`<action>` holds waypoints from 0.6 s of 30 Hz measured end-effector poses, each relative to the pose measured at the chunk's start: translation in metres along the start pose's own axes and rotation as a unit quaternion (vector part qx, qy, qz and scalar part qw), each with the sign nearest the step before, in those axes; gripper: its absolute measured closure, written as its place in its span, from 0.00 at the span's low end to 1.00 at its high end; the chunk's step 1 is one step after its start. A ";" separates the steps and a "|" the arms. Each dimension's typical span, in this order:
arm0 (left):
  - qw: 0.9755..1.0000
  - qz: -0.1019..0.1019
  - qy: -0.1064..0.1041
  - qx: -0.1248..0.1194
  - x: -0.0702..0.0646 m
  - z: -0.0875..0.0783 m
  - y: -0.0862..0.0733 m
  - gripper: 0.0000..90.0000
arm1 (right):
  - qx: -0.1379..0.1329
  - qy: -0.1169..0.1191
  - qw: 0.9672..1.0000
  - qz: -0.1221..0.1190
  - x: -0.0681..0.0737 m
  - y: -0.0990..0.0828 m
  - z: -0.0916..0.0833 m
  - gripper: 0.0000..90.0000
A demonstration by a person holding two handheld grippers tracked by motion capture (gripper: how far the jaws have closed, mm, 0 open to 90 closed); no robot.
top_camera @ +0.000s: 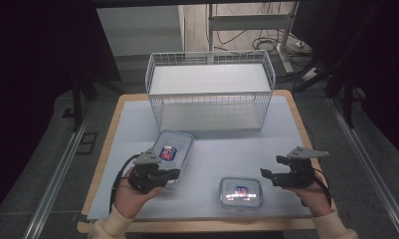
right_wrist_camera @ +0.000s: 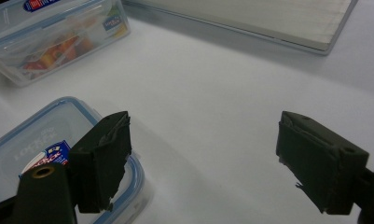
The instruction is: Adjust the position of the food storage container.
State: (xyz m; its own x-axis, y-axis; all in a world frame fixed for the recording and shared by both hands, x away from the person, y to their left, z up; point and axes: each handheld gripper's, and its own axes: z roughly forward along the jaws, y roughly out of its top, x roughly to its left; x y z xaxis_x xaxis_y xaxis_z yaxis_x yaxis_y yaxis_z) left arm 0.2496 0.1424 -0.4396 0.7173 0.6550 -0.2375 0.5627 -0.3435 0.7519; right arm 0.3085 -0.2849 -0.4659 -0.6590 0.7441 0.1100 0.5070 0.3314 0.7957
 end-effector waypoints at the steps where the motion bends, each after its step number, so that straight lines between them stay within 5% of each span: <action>1: 1.000 0.005 -0.002 0.007 -0.004 0.003 0.000 1.00 | 0.001 0.000 1.000 0.000 0.000 0.000 0.000 0.20; 9: 0.999 0.022 -0.009 0.032 -0.021 0.020 -0.004 1.00 | 0.001 0.014 1.000 0.007 0.001 -0.001 0.001 0.20; 18: 0.998 0.031 0.000 0.063 -0.026 0.038 -0.013 1.00 | -0.001 0.015 1.000 0.016 -0.001 -0.003 0.000 0.20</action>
State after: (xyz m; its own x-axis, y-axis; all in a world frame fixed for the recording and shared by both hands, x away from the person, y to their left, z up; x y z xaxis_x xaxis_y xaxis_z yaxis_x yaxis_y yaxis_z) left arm 0.2394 0.1039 -0.4663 0.7519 0.6303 -0.1934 0.5651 -0.4650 0.6815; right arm 0.3078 -0.2871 -0.4682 -0.6587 0.7366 0.1536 0.5276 0.3066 0.7923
